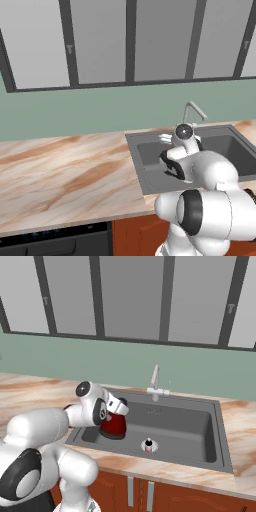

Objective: Open the cabinet, pick the kettle from the cabinet, and place it in the sink.

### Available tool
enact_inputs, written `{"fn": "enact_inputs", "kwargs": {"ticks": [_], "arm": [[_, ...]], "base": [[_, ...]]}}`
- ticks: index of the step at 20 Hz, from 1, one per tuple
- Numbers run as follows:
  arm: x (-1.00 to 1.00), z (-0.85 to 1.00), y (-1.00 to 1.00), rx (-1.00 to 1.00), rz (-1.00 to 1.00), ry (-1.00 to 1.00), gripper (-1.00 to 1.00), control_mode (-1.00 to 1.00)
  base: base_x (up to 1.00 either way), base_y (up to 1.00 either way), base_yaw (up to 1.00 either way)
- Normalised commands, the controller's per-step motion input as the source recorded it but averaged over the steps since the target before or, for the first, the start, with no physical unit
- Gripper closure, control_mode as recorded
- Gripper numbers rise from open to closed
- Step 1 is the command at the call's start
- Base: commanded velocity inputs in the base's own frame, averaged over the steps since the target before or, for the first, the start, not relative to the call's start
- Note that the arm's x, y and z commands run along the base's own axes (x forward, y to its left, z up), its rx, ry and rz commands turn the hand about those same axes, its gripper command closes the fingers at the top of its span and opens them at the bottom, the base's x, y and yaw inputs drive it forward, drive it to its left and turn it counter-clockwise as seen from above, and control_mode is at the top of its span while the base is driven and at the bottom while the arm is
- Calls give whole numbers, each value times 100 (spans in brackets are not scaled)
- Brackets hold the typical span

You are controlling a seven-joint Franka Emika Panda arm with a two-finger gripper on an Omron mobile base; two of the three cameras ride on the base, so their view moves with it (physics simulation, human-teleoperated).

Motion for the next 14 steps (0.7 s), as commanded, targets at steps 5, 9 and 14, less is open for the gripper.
{"fn": "enact_inputs", "kwargs": {"ticks": [5, 9, 14], "arm": [[0, -3, -13, 4, 20, 0, 100, -100], [1, -7, -4, 2, 15, 0, 100, -100], [3, -14, 0, 1, 8, 0, 100, -100]], "base": [[0, 0, 0], [0, 0, 0], [0, 0, 0]]}}
